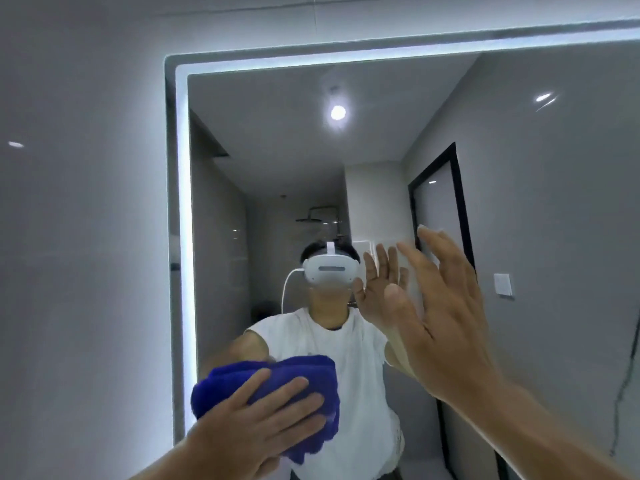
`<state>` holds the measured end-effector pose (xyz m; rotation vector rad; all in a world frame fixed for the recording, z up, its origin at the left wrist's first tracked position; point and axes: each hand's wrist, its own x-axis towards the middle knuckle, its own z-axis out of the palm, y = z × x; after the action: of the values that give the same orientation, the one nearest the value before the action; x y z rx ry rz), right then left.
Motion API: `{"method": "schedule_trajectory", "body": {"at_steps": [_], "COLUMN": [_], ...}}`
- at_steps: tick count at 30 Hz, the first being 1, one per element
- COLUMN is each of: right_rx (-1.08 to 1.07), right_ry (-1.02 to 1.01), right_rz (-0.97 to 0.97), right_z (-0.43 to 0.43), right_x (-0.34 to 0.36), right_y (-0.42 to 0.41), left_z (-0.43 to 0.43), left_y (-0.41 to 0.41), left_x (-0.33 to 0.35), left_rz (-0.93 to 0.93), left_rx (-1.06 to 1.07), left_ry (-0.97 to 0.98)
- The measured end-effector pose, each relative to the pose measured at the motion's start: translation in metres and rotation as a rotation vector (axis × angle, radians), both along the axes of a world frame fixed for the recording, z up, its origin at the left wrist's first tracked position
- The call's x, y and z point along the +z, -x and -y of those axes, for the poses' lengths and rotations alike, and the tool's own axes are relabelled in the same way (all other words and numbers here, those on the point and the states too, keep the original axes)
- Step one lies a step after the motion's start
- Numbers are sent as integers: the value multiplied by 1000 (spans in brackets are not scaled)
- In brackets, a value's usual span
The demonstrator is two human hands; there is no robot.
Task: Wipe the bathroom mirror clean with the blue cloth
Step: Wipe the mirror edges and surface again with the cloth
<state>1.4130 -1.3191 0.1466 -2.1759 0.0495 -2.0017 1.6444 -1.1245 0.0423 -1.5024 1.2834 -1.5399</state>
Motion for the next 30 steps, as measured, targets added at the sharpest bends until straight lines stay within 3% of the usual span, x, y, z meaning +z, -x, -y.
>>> {"method": "schedule_trajectory", "body": {"at_steps": [3,6,11,14,16,18,30], "right_rx": [8,21,8,21,31,40,44], "right_ry": [24,46,69,61,60,45,-6], "right_rz": [-58,-132,-125,-87,-73,-83,-247], "right_z": [-14,-27,-35,-35,-36,-38,-45], "right_x": [-5,-6,8,12,10,5,-61], "right_y": [-7,-22,-41,-44,-45,-45,-44], "left_z": [-16,-21,-35,-29,-9,6,22], "left_y": [-8,-18,-24,-15,-11,-8,4], "left_x": [3,51,186,216,197,167,-98], "left_rz": [40,57,-110,-279,-331,-378,-414], "left_rx": [-55,-191,-280,-281,-280,-293,-314], "left_ry": [-50,-45,417,776,1047,1200,756]}}
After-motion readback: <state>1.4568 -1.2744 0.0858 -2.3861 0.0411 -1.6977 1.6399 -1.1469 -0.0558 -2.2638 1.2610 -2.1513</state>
